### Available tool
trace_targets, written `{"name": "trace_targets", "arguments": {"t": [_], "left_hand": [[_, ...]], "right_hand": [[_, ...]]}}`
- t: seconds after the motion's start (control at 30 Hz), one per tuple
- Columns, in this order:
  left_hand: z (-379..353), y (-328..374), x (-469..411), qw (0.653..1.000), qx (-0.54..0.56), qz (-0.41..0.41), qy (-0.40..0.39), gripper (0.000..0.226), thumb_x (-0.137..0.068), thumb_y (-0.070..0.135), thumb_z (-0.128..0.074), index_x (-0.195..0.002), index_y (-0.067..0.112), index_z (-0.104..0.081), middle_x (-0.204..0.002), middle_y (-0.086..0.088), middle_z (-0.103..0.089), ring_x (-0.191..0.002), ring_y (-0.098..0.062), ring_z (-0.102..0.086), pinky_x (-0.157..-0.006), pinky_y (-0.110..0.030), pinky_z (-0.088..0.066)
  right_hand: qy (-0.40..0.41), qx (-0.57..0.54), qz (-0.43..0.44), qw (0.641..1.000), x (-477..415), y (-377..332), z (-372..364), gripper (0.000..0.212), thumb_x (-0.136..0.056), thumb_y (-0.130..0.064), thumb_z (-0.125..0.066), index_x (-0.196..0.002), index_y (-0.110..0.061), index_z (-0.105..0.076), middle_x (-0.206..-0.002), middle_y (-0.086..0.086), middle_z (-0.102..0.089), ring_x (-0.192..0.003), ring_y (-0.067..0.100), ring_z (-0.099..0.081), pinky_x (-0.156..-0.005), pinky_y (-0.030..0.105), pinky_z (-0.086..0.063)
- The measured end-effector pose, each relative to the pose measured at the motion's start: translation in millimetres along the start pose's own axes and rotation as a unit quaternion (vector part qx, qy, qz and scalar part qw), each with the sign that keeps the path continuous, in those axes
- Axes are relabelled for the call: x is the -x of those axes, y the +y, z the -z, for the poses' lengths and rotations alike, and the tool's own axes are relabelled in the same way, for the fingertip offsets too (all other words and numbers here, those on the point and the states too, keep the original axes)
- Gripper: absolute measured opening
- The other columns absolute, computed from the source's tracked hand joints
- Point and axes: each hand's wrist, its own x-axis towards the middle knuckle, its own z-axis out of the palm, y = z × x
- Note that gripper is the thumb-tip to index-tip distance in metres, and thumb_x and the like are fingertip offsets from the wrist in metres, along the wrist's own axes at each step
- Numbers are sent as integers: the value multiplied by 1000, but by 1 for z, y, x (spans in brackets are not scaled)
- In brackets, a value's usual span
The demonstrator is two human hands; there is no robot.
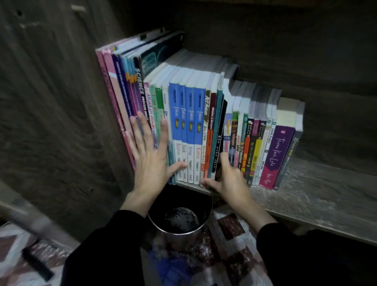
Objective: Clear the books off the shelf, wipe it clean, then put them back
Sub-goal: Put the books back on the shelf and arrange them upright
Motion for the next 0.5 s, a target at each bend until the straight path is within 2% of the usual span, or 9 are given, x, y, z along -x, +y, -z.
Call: {"name": "trace_targets", "arguments": {"t": [0.13, 0.2, 0.37, 0.43, 0.5], "left_hand": [[11, -19, 7, 998, -58, -34, -3, 132, -58, 66, -72, -147, 31, 20, -148, -8, 40, -140, -29, 28, -112, -52, 12], [13, -24, 3, 998, -62, -17, -4, 137, -53, 71, -70, -146, 31, 22, -145, -10, 43, -138, -30, 32, -110, -51, 19], [8, -26, 3, 998, -57, 7, -21, 135, -52, 76, -61, -145, 30, 26, -142, -14, 45, -135, -32, 36, -109, -49, 23], [7, -23, 6, 998, -53, 21, -27, 133, -55, 73, -62, -145, 29, 26, -146, -16, 38, -137, -33, 32, -112, -52, 17], [6, -15, 13, 998, -39, 46, -33, 130, -62, 66, -65, -146, 24, 25, -148, -19, 29, -141, -34, 25, -114, -53, 9]], "right_hand": [[-11, 23, -7, 1000, 0, -3, 3, 57, -80, -34, -75, -106, -21, -25, -60, 0, -51, -49, 11, -47, -42, 21, -35], [-13, 24, -7, 1000, 2, -5, 3, 56, -81, -33, -73, -104, -22, -24, -60, -3, -49, -48, 6, -44, -41, 16, -32], [-10, 23, -25, 999, 4, -11, 2, 54, -83, -30, -71, -114, -14, -30, -63, -1, -51, -49, 5, -45, -42, 19, -39], [-10, 31, -44, 998, 6, -17, 4, 57, -83, -31, -71, -119, -13, -30, -70, 0, -55, -53, 7, -50, -48, 23, -49], [32, 24, -60, 997, 8, -29, 7, 68, -82, -39, -70, -131, -13, -30, -89, 3, -61, -64, 9, -57, -62, 29, -57]]}}
